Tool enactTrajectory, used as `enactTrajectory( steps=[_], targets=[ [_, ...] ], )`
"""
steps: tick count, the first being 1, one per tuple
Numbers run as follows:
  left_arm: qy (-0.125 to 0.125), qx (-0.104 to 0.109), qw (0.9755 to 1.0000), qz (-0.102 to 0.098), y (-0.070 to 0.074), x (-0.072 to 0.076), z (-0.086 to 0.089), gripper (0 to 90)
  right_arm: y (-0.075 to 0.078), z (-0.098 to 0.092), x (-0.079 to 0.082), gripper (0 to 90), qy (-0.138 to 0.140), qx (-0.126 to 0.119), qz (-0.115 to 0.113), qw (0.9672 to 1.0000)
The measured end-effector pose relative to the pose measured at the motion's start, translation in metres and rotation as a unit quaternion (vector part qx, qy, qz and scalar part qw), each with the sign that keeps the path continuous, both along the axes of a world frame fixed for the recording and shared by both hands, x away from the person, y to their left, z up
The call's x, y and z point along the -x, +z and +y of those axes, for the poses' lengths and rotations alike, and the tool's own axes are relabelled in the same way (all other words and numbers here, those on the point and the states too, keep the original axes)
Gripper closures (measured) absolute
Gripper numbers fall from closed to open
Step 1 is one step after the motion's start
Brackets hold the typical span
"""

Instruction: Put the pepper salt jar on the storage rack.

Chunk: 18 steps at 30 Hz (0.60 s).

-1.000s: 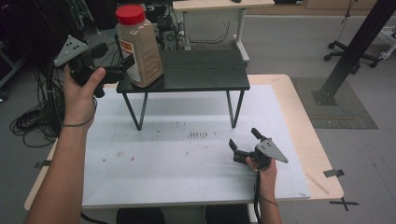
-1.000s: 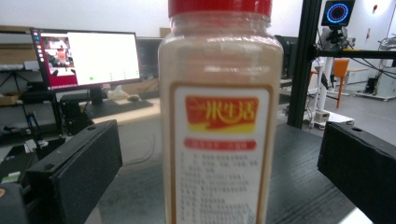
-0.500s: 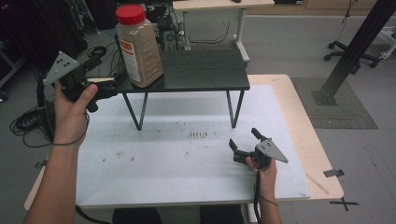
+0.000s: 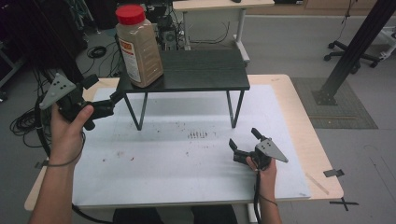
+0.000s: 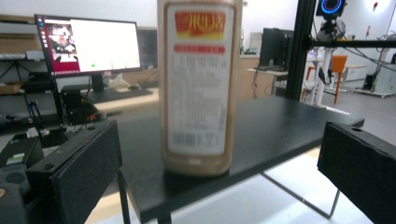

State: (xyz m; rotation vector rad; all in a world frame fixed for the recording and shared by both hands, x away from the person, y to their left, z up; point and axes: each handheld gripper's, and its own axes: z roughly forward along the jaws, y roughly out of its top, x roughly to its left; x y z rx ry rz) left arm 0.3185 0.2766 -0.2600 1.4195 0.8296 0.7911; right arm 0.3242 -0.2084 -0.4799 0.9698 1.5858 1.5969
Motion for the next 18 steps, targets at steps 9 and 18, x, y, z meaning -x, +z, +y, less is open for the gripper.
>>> enactTrajectory(
  steps=[9, 18],
  targets=[
    [0.004, 0.008, 0.9999, 0.012, -0.021, 0.008, 0.003, 0.2, 0.0, 0.0, 0.0, 1.1, 0.0, 0.0, 0.0, 1.0],
    [0.008, 0.01, 0.9998, 0.012, -0.034, 0.011, 0.0, 0.2, 0.0, 0.0, 0.0, 1.2, 0.0, 0.001, -0.001, 1.0]
  ],
)
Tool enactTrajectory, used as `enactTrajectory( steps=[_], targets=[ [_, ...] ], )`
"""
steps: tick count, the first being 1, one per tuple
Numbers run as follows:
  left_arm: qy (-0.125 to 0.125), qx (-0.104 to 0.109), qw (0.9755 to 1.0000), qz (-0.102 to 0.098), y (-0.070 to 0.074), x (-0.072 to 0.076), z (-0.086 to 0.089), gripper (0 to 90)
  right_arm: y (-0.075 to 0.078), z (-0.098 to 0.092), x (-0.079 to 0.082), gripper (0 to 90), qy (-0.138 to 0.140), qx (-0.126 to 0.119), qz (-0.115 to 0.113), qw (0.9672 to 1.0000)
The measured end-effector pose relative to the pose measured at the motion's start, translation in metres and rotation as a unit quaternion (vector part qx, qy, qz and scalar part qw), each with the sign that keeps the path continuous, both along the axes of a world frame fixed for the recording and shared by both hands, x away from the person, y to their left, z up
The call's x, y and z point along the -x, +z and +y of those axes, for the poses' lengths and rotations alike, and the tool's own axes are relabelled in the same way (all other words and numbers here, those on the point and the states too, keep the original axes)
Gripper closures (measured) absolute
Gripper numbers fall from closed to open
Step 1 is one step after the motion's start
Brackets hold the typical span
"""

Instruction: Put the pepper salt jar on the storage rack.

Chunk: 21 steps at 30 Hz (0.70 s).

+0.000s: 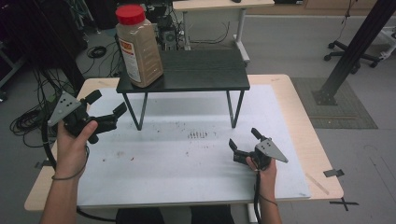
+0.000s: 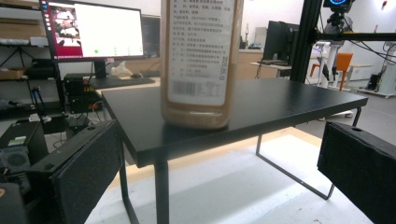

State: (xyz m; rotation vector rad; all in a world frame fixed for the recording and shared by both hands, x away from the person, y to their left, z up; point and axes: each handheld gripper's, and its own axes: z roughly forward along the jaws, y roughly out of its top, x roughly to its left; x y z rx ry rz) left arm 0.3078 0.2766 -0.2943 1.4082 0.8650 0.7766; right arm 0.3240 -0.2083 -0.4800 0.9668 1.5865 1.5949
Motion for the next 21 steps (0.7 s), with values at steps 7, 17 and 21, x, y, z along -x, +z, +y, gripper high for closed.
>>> enactTrajectory(
  steps=[7, 17, 21],
  targets=[
    [0.001, 0.0, 1.0, -0.007, -0.011, 0.003, -0.007, 0.2, 0.0, 0.0, 0.0, 1.1, 0.0, 0.0, 0.002, 1.0],
    [0.004, 0.006, 1.0, -0.002, -0.038, 0.008, -0.012, 0.2, 0.0, 0.0, 0.0, 1.1, 0.001, 0.0, 0.002, 1.0],
    [0.01, 0.008, 0.9999, -0.001, -0.048, 0.01, -0.011, 0.2, 0.0, 0.0, 0.0, 1.1, 0.001, 0.002, 0.002, 1.0]
  ],
)
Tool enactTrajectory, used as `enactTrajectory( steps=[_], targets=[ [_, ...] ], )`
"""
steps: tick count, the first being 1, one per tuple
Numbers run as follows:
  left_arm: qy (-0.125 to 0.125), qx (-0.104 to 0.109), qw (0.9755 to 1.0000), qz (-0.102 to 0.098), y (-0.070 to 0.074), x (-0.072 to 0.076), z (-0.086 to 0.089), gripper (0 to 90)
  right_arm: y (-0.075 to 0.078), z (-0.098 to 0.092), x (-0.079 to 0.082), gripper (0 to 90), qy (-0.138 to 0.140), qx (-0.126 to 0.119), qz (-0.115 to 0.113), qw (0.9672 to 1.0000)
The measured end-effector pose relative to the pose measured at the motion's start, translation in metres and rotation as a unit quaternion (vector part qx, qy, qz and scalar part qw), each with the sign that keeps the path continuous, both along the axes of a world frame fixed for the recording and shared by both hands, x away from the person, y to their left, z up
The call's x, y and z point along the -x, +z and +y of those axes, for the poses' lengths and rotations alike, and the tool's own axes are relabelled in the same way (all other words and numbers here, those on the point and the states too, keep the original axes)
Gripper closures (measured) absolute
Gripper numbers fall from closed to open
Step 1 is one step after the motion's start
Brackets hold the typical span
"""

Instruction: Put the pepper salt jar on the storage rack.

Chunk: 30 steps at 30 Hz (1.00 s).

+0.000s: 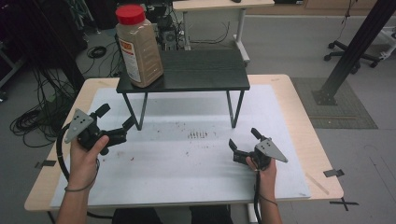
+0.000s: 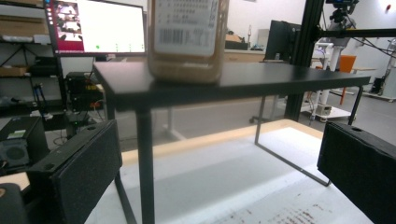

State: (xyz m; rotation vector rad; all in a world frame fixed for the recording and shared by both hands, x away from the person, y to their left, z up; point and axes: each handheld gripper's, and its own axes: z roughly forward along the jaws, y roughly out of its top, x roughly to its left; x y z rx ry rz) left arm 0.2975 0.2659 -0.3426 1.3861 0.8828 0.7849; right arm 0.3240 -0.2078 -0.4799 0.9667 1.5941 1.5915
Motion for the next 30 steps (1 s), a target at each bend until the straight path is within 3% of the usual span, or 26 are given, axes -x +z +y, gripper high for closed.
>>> enactTrajectory(
  steps=[5, 20, 24, 30],
  targets=[
    [0.006, 0.001, 1.0, -0.003, -0.012, 0.004, 0.002, 0.2, 0.0, 0.0, 0.0, 1.1, 0.0, 0.001, 0.001, 1.0],
    [0.02, 0.008, 0.9997, 0.011, -0.047, 0.013, 0.01, 0.3, 0.0, 0.0, 0.0, 1.2, 0.0, 0.002, 0.002, 1.0],
    [0.025, 0.01, 0.9996, 0.003, -0.055, 0.014, 0.011, 0.4, 0.0, 0.0, 0.0, 1.1, 0.0, 0.002, 0.001, 1.0],
    [0.03, -0.002, 0.9995, 0.005, -0.07, 0.015, 0.008, 0.4, 0.0, 0.0, 0.0, 1.1, 0.0, 0.003, 0.001, 1.0]
  ],
)
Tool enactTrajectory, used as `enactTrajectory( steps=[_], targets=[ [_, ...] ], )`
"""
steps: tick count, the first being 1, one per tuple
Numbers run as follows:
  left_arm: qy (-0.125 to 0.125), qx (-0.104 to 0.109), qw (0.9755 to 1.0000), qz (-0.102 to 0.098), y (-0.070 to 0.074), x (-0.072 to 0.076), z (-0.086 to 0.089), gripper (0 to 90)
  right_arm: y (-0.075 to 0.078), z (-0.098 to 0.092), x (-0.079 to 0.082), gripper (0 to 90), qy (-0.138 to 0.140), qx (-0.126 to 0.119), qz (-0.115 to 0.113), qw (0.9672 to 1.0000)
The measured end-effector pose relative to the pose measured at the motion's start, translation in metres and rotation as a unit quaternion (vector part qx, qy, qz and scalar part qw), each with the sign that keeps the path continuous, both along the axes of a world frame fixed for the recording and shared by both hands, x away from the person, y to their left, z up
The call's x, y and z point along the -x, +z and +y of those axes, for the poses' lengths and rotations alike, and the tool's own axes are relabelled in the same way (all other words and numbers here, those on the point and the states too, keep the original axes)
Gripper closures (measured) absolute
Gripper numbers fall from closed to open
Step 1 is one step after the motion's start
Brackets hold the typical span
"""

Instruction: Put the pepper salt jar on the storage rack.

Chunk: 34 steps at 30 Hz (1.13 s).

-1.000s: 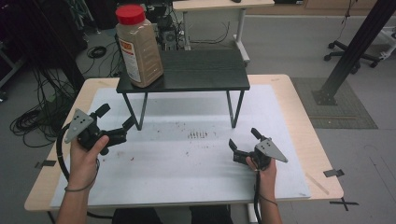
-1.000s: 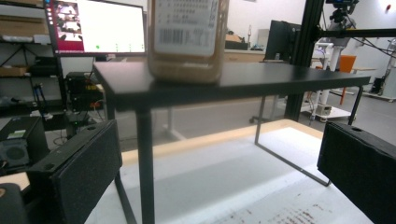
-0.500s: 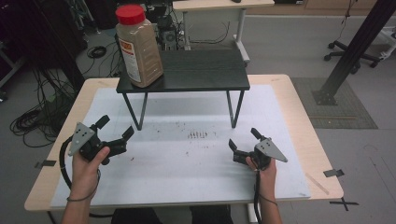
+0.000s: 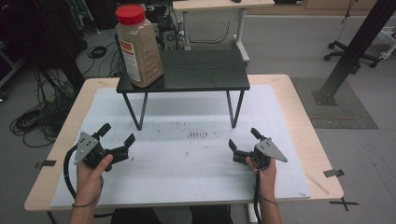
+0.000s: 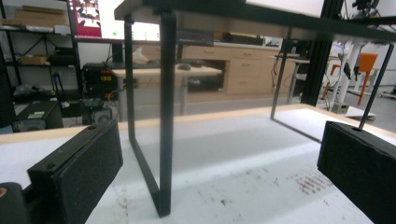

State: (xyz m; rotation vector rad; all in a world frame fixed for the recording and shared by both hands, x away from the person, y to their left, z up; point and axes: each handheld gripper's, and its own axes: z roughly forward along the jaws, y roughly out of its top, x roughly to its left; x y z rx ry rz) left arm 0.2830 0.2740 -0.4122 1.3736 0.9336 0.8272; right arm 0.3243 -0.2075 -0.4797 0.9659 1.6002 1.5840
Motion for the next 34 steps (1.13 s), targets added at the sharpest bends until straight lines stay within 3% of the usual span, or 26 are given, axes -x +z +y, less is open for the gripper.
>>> enactTrajectory(
  steps=[9, 14, 16, 18, 25, 34],
  targets=[
    [0.002, -0.01, 0.9999, -0.007, -0.018, -0.002, -0.005, 0.4, 0.0, 0.0, 0.0, 1.2, 0.0, 0.0, 0.0, 1.0],
    [0.003, -0.025, 0.9995, -0.021, -0.026, -0.002, -0.008, 0.4, 0.0, 0.0, 0.0, 1.2, 0.0, 0.001, 0.0, 1.0],
    [0.0, -0.033, 0.9993, -0.016, -0.03, -0.003, -0.01, 0.4, 0.0, 0.0, 0.0, 1.2, 0.0, 0.001, 0.0, 1.0],
    [0.0, -0.024, 0.9993, -0.027, -0.035, -0.003, -0.012, 0.4, 0.0, 0.0, 0.0, 1.2, 0.0, 0.001, 0.0, 1.0],
    [-0.008, -0.031, 0.9991, -0.027, -0.046, -0.006, -0.017, 0.4, 0.0, 0.0, 0.0, 1.1, 0.0, 0.001, 0.0, 1.0],
    [-0.015, -0.032, 0.999, -0.027, -0.05, -0.007, -0.021, 0.4, 0.0, 0.0, 0.0, 1.2, -0.001, 0.001, 0.0, 1.0]
  ],
)
